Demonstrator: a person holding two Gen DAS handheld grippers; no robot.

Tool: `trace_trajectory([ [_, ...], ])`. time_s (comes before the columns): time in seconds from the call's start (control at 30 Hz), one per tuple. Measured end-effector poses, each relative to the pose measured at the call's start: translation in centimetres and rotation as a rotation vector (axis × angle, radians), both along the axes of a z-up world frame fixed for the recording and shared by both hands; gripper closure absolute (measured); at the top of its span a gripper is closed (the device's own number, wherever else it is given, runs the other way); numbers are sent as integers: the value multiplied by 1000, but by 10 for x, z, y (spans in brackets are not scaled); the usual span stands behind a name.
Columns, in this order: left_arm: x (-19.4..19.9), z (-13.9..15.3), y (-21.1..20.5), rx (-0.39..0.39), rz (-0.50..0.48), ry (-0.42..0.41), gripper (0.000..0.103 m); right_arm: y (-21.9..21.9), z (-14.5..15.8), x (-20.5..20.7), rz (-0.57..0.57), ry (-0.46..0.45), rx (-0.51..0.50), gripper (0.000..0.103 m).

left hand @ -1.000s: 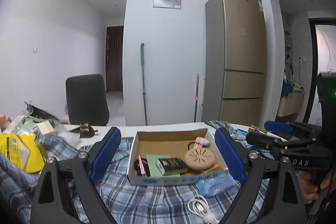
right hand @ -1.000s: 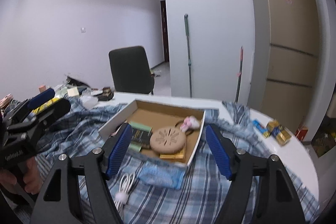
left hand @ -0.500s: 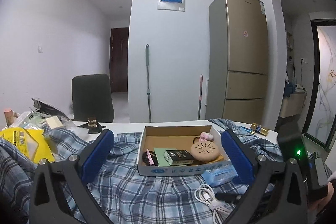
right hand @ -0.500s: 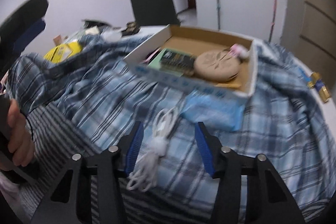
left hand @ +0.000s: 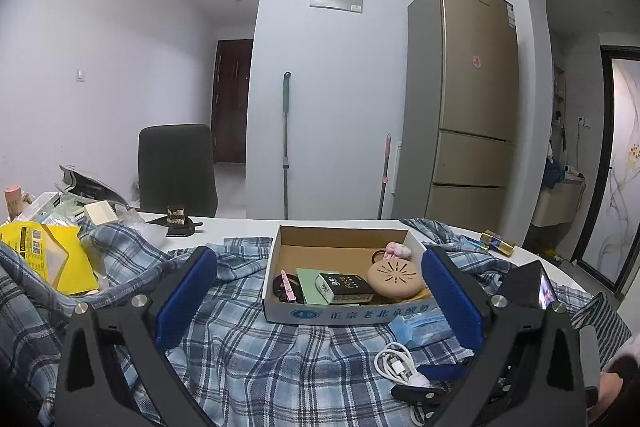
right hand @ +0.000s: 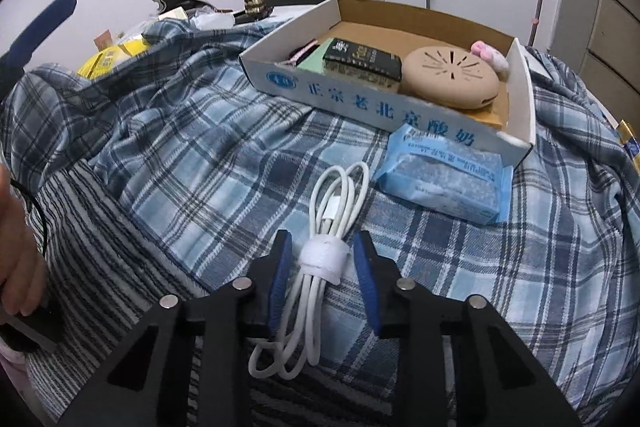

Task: Organize soft objects
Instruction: 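Lower the right gripper onto the white coiled cable and grasp it, then grasp the blue wrapped packet with the left gripper while right holds the cable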

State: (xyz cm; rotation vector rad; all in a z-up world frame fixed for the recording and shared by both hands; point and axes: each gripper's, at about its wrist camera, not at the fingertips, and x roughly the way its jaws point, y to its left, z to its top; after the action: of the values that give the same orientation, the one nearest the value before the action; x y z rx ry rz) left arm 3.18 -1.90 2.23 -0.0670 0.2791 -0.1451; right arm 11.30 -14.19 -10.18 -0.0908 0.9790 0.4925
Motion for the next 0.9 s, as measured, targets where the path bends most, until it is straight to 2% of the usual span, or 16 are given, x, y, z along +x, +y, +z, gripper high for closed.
trace_trajectory([
  [0.13,1,-1,2,-14,1,9,0,0,6,-6,1,-37,-11,82],
  [0.37,9,3,0,12,-18,42,0,-29,49,-24,-9,-145,59,84],
  [0.4,13,4,-3,26,-35,62,0,-37,57,-26,-21,-169,65,84],
  [0.5,31,-1,-15,46,-107,171,11,-64,79,-29,-85,-278,53,84],
  [0.57,42,-5,-20,37,-134,226,11,-83,91,-28,-141,-342,38,84],
  [0.63,53,-9,-32,63,-163,271,11,-98,97,-24,-187,-369,28,84],
  [0.7,63,-15,-42,76,-174,312,11,-109,97,-19,-232,-365,12,84],
  [0.77,73,-22,-48,57,-172,367,11,-118,91,-12,-274,-326,-12,84],
  [0.87,83,-33,-52,13,-169,426,11,-124,69,3,-292,-211,-55,84],
  [0.9,84,-34,-53,14,-167,420,11,-125,63,7,-283,-170,-56,84],
])
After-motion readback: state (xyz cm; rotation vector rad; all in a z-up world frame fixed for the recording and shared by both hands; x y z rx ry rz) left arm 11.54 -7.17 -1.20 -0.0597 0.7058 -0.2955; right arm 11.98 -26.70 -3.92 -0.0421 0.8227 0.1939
